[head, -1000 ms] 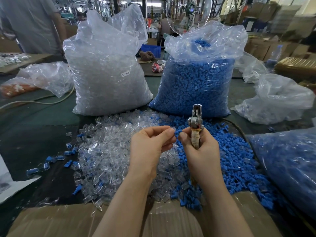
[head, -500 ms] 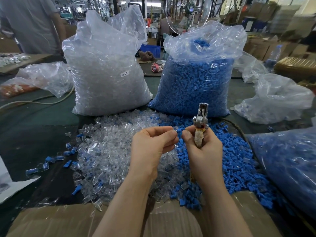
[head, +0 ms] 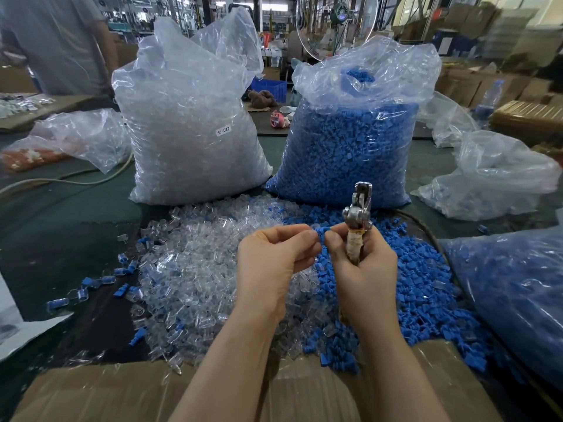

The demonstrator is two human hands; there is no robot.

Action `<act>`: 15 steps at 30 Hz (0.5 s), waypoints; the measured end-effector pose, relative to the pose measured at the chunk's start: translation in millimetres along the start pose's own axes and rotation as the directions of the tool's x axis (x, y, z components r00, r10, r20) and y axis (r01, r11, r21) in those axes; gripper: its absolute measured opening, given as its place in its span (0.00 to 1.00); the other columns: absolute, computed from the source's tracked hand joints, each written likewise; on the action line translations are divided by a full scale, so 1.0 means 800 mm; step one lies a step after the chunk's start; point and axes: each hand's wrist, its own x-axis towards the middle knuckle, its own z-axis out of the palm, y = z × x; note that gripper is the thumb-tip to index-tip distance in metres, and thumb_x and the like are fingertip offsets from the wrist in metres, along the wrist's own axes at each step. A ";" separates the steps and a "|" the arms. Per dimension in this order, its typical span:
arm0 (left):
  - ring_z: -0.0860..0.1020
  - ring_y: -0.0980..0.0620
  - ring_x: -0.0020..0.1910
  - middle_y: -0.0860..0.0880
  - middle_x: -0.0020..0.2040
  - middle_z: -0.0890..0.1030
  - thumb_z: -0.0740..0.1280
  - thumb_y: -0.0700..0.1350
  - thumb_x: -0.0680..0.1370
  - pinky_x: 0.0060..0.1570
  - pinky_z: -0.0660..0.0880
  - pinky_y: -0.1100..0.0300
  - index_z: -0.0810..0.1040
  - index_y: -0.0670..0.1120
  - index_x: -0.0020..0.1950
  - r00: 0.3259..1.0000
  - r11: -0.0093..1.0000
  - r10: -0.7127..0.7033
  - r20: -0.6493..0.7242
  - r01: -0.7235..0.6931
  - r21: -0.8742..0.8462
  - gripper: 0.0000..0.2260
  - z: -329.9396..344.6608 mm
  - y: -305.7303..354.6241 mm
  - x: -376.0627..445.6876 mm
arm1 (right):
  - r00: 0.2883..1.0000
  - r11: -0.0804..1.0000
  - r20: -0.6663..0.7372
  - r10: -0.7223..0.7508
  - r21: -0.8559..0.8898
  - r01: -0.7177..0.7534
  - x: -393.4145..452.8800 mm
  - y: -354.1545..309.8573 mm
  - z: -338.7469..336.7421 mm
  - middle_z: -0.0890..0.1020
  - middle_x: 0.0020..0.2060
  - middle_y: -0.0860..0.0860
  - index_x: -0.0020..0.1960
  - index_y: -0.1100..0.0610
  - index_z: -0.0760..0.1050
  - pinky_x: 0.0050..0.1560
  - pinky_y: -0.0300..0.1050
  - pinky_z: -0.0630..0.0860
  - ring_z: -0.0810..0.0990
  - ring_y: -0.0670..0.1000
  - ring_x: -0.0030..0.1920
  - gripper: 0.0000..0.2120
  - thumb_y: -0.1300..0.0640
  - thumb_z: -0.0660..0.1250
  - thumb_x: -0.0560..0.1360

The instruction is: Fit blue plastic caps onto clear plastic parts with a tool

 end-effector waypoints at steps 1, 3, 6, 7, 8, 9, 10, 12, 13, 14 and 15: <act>0.85 0.52 0.36 0.43 0.38 0.86 0.75 0.36 0.73 0.36 0.80 0.64 0.84 0.40 0.45 1.000 1.000 0.002 -0.004 -0.002 -0.006 0.03 0.000 0.000 0.000 | 1.000 1.000 0.008 0.000 -0.006 0.000 0.000 0.000 0.000 0.81 0.34 0.41 0.45 0.52 0.77 0.34 0.31 0.70 0.77 0.39 0.32 0.05 0.60 0.71 0.76; 0.85 0.52 0.36 0.43 0.38 0.86 0.74 0.36 0.73 0.36 0.80 0.65 0.84 0.40 0.45 1.000 1.000 0.007 -0.007 -0.007 -0.014 0.03 -0.001 0.001 -0.001 | 1.000 1.000 0.011 0.001 -0.015 -0.001 -0.001 0.001 0.000 0.81 0.34 0.41 0.45 0.51 0.77 0.34 0.31 0.70 0.76 0.39 0.32 0.05 0.59 0.71 0.76; 0.85 0.52 0.37 0.43 0.38 0.86 0.75 0.36 0.72 0.37 0.80 0.64 0.84 0.41 0.44 1.000 1.000 0.020 -0.004 -0.021 -0.007 0.03 -0.001 0.001 0.000 | 1.000 1.000 0.008 0.001 -0.008 -0.001 -0.001 0.001 0.001 0.81 0.34 0.41 0.45 0.51 0.77 0.33 0.31 0.70 0.77 0.40 0.32 0.05 0.59 0.71 0.76; 0.85 0.51 0.37 0.43 0.38 0.86 0.75 0.36 0.72 0.37 0.80 0.64 0.84 0.41 0.44 1.000 1.000 0.027 -0.001 -0.027 0.002 0.03 -0.001 0.001 0.000 | 1.000 1.000 0.006 0.001 -0.001 -0.001 -0.001 0.001 0.001 0.81 0.33 0.41 0.45 0.51 0.77 0.33 0.31 0.71 0.77 0.40 0.32 0.05 0.59 0.71 0.76; 0.85 0.51 0.38 0.43 0.38 0.86 0.75 0.36 0.72 0.37 0.80 0.64 0.84 0.41 0.45 0.999 0.999 0.034 0.002 -0.034 0.010 0.03 -0.001 0.001 0.000 | 1.000 1.000 0.004 0.000 0.004 0.000 0.000 0.001 0.001 0.81 0.33 0.41 0.45 0.52 0.77 0.33 0.32 0.71 0.77 0.39 0.32 0.05 0.59 0.71 0.76; 0.85 0.51 0.38 0.43 0.38 0.86 0.75 0.36 0.72 0.37 0.80 0.65 0.84 0.41 0.45 0.999 0.999 0.038 0.006 -0.038 0.017 0.03 -0.001 0.001 0.000 | 1.000 1.000 0.001 -0.002 0.006 0.002 0.000 0.000 0.001 0.81 0.33 0.41 0.45 0.52 0.77 0.34 0.32 0.71 0.77 0.39 0.32 0.05 0.60 0.71 0.76; 0.85 0.51 0.38 0.43 0.39 0.86 0.75 0.35 0.72 0.37 0.79 0.65 0.84 0.40 0.45 0.999 0.999 0.040 0.009 -0.040 0.024 0.03 0.000 0.001 0.000 | 1.000 1.000 -0.001 -0.003 0.008 0.003 -0.001 0.000 0.001 0.81 0.33 0.40 0.45 0.52 0.77 0.34 0.31 0.71 0.77 0.39 0.32 0.05 0.60 0.71 0.76; 0.85 0.51 0.38 0.44 0.39 0.86 0.75 0.35 0.72 0.37 0.80 0.64 0.84 0.40 0.46 0.999 0.998 0.045 0.012 -0.046 0.039 0.04 0.001 0.000 0.000 | 1.000 1.000 -0.006 -0.001 0.012 0.001 -0.001 0.000 0.001 0.81 0.34 0.40 0.45 0.52 0.77 0.34 0.31 0.71 0.77 0.39 0.32 0.05 0.61 0.71 0.76; 0.85 0.51 0.39 0.44 0.39 0.86 0.75 0.35 0.72 0.37 0.80 0.64 0.84 0.40 0.46 0.999 0.998 0.049 0.013 -0.050 0.048 0.04 0.001 0.000 0.000 | 1.000 1.000 -0.010 0.000 0.013 0.000 0.000 0.000 0.000 0.81 0.34 0.40 0.45 0.52 0.77 0.34 0.31 0.71 0.77 0.39 0.32 0.05 0.61 0.71 0.76; 0.85 0.50 0.39 0.44 0.39 0.86 0.75 0.36 0.72 0.37 0.80 0.64 0.84 0.40 0.46 0.999 0.997 0.052 0.014 -0.053 0.054 0.04 0.001 0.000 0.000 | 1.000 1.000 -0.014 0.000 0.012 0.000 0.000 0.000 0.001 0.81 0.34 0.40 0.45 0.52 0.77 0.34 0.31 0.71 0.78 0.39 0.33 0.05 0.61 0.71 0.76; 0.85 0.50 0.39 0.44 0.39 0.86 0.75 0.36 0.72 0.37 0.79 0.65 0.84 0.40 0.46 0.998 0.997 0.055 0.016 -0.055 0.056 0.04 0.001 -0.001 -0.001 | 1.000 1.000 -0.016 -0.001 0.010 0.001 0.000 -0.001 0.001 0.81 0.34 0.40 0.45 0.52 0.77 0.34 0.30 0.71 0.78 0.39 0.32 0.05 0.61 0.71 0.76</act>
